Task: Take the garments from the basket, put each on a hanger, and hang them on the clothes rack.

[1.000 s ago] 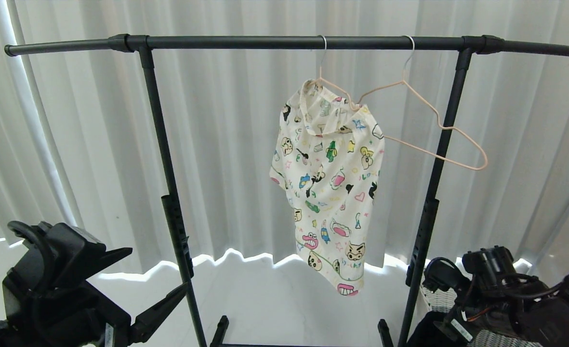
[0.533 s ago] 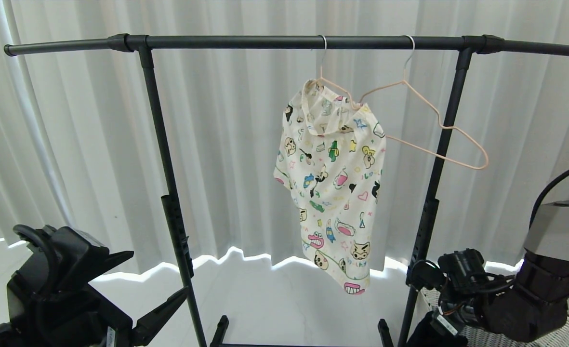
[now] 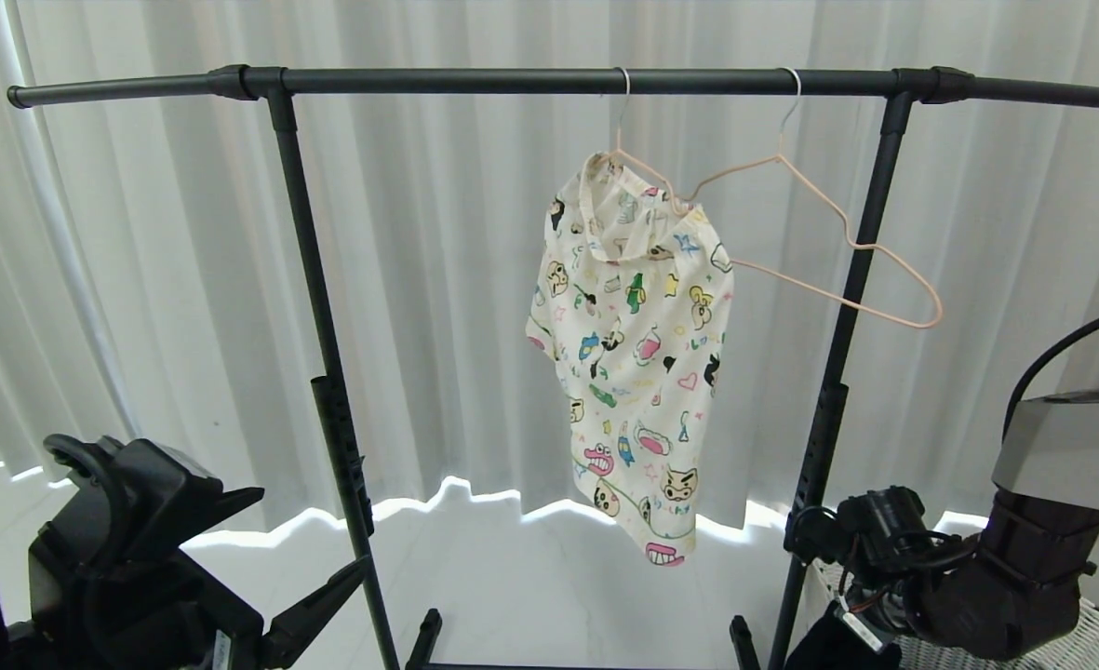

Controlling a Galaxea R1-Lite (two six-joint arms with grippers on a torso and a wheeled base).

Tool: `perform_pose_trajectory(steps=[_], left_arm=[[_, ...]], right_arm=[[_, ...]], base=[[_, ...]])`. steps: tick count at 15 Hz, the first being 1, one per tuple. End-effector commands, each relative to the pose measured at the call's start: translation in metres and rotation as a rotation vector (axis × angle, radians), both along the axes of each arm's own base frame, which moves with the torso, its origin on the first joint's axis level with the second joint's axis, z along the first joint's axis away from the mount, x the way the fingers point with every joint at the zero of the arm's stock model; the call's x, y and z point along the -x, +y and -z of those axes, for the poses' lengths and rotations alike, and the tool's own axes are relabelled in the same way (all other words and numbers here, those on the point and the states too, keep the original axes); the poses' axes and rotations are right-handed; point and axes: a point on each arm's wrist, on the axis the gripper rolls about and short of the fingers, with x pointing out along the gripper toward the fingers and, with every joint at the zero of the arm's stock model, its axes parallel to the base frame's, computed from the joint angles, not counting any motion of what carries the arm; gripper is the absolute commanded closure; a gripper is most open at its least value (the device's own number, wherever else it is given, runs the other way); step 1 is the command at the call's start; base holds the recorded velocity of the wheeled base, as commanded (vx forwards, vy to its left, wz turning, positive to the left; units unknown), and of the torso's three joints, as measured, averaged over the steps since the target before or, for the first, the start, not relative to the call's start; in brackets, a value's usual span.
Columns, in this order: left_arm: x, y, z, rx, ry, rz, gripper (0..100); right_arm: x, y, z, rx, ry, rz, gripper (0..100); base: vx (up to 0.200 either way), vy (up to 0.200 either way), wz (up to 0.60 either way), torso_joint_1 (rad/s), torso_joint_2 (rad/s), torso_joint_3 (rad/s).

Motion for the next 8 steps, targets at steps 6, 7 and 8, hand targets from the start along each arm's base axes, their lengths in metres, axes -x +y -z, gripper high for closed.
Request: perform_pose_trajectory(steps=[6, 7, 8], left_arm=[[0.000, 0.001, 0.005, -0.059, -0.002, 0.009, 0], [0.001, 0.001, 0.004, -0.061, -0.006, 0.004, 0], [0.001, 0.001, 0.003, -0.058, -0.010, 0.003, 0]], right_arm=[[0.049, 0.046, -0.107, -0.181, -0.074, -0.043, 100], [0.058, 0.052, -0.132, -0.197, -0.077, -0.070, 100], [0.063, 0.055, -0.149, -0.202, -0.075, -0.088, 100]], base=[[0.000, 0.000, 0.00, 0.000, 0.00, 0.000], [-0.200, 0.000, 0.00, 0.002, 0.00, 0.002], [-0.200, 0.000, 0.00, 0.002, 0.00, 0.002]])
